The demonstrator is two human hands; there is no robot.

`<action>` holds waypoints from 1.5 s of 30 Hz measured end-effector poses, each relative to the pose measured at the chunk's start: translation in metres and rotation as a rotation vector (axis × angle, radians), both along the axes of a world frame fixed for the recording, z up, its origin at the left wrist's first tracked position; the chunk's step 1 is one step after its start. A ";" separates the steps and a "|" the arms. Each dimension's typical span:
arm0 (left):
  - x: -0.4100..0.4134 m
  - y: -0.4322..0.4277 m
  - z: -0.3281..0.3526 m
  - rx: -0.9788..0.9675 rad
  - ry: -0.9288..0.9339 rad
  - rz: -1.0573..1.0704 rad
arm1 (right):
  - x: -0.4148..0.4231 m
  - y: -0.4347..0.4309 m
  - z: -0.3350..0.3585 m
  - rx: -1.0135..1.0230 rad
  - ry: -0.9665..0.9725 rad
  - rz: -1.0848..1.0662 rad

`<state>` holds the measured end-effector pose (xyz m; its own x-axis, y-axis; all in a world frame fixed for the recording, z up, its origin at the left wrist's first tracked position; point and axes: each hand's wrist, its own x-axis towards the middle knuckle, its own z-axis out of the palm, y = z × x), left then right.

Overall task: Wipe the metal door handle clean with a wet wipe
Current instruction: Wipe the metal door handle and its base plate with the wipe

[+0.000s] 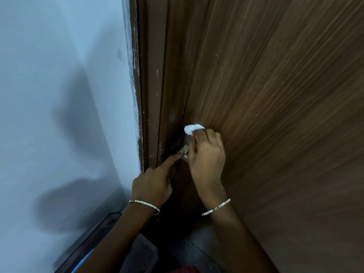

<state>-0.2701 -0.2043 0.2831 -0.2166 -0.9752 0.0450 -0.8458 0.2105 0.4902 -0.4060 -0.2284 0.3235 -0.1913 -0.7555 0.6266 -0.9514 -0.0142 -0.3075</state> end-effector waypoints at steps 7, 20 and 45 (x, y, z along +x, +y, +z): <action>0.002 -0.002 0.000 0.017 0.031 -0.022 | 0.003 0.001 -0.008 -0.056 -0.077 0.006; 0.002 0.001 0.001 -0.067 -0.019 -0.016 | -0.006 0.008 -0.019 -0.095 -0.083 0.094; 0.002 0.001 -0.005 -0.054 -0.031 -0.035 | -0.005 0.002 -0.019 0.008 -0.887 -0.176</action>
<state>-0.2676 -0.2032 0.2782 -0.2529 -0.9633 0.0902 -0.8520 0.2659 0.4510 -0.4110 -0.2263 0.3047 -0.7146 -0.6734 0.1893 -0.3535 0.1142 -0.9284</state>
